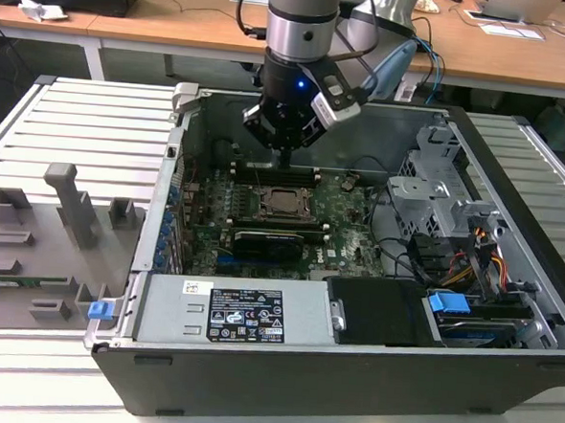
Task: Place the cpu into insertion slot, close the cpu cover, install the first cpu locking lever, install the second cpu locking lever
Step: 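Install the first cpu locking lever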
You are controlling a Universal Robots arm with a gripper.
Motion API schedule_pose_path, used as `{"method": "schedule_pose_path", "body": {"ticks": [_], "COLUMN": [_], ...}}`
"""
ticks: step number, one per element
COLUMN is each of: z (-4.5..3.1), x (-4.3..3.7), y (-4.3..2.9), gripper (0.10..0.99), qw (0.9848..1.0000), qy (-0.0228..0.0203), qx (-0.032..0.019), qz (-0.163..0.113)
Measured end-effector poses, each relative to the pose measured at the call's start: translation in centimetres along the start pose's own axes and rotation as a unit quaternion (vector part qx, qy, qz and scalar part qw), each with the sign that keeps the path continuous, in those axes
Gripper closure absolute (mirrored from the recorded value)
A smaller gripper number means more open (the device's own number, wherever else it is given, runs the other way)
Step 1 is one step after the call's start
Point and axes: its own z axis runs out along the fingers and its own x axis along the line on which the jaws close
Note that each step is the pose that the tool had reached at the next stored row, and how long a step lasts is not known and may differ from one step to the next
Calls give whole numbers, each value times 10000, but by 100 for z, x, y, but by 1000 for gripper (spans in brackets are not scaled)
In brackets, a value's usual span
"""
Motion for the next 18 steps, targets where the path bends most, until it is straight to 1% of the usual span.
{"method": "schedule_pose_path", "body": {"ticks": [18], "z": [47], "x": [20], "y": [2], "gripper": [980], "qw": [10000], "qy": [0], "qx": [-1], "qz": [0]}}
